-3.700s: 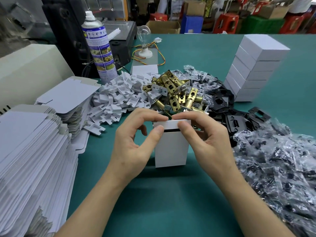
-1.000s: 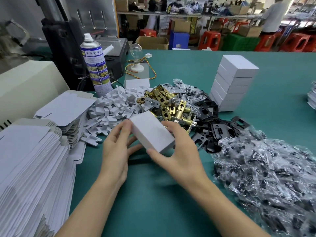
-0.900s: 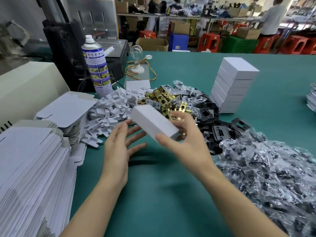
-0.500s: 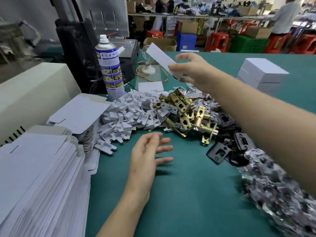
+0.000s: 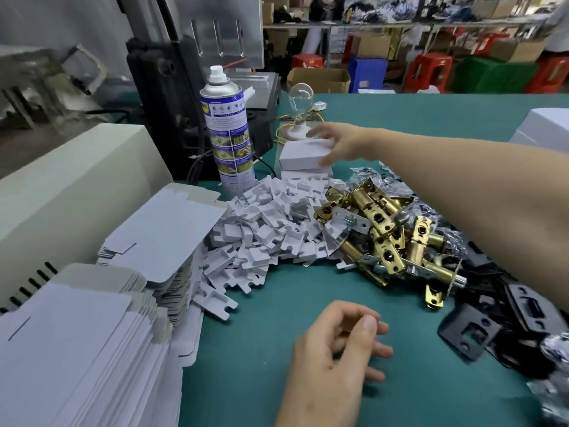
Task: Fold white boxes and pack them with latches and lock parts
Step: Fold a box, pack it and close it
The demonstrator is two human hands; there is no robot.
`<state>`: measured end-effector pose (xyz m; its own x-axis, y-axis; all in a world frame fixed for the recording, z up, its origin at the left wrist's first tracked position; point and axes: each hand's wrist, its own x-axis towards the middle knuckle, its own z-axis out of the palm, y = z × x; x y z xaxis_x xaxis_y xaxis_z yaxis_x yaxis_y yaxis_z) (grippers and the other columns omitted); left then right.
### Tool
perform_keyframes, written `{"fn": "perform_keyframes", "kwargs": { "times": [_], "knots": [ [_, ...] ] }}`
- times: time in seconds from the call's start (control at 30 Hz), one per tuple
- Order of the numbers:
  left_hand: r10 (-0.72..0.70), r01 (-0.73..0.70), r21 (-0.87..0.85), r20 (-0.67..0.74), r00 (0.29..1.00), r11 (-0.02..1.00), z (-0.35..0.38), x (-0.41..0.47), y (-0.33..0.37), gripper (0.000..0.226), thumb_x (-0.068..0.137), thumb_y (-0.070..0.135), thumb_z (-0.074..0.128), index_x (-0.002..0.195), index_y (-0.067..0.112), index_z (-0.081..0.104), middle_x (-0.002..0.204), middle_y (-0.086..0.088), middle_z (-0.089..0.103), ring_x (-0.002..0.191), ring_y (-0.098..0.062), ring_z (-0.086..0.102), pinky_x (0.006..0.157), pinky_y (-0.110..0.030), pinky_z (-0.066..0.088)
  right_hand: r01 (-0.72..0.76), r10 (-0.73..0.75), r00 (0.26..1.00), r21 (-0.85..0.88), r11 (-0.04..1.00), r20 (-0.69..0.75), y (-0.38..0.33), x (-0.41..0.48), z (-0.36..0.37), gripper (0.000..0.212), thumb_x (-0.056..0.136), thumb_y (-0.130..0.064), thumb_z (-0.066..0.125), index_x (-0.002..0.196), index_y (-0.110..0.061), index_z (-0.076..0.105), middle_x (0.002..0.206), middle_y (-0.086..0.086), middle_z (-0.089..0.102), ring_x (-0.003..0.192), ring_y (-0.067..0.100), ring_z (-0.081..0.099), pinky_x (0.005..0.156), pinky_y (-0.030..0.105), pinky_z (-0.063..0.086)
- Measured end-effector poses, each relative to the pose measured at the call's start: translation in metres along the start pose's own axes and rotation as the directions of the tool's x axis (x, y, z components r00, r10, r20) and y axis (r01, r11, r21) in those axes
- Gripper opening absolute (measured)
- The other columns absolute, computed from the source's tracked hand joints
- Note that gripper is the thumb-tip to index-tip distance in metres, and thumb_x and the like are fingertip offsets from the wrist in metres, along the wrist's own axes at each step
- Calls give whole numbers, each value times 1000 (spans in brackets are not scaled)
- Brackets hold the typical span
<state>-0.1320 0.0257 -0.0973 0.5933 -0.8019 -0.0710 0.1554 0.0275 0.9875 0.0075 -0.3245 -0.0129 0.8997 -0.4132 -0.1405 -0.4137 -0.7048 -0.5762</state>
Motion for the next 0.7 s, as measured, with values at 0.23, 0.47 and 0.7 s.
{"fn": "perform_keyframes", "kwargs": {
  "times": [0.23, 0.47, 0.7],
  "knots": [
    [12, -13, 8, 54, 998, 1000, 1, 1, -4, 28, 76, 57, 59, 90, 37, 72, 99, 5, 80, 87, -15, 78, 71, -36, 64, 25, -19, 997, -82, 996, 70, 10, 8, 4, 61, 89, -3, 74, 140, -32, 56, 158, 2, 37, 143, 27, 33, 110, 37, 29],
    [2, -4, 40, 54, 999, 999, 1, -1, -3, 15, 90, 39, 58, 91, 33, 72, 98, 5, 79, 86, -15, 78, 70, -36, 64, 60, -55, 997, -92, 994, 60, 7, -5, 5, 65, 86, 4, 74, 140, -28, 58, 155, 4, 39, 139, 24, 35, 102, 33, 28],
    [-5, 1, 72, 57, 998, 997, -3, 0, -2, 18, 93, 40, 58, 95, 28, 71, 101, 3, 78, 89, -14, 77, 71, -33, 63, 103, -154, 981, -357, 928, -117, -20, -28, -6, 67, 90, 1, 70, 151, -17, 47, 158, 12, 42, 144, 29, 39, 117, 37, 32]
  ]
}}
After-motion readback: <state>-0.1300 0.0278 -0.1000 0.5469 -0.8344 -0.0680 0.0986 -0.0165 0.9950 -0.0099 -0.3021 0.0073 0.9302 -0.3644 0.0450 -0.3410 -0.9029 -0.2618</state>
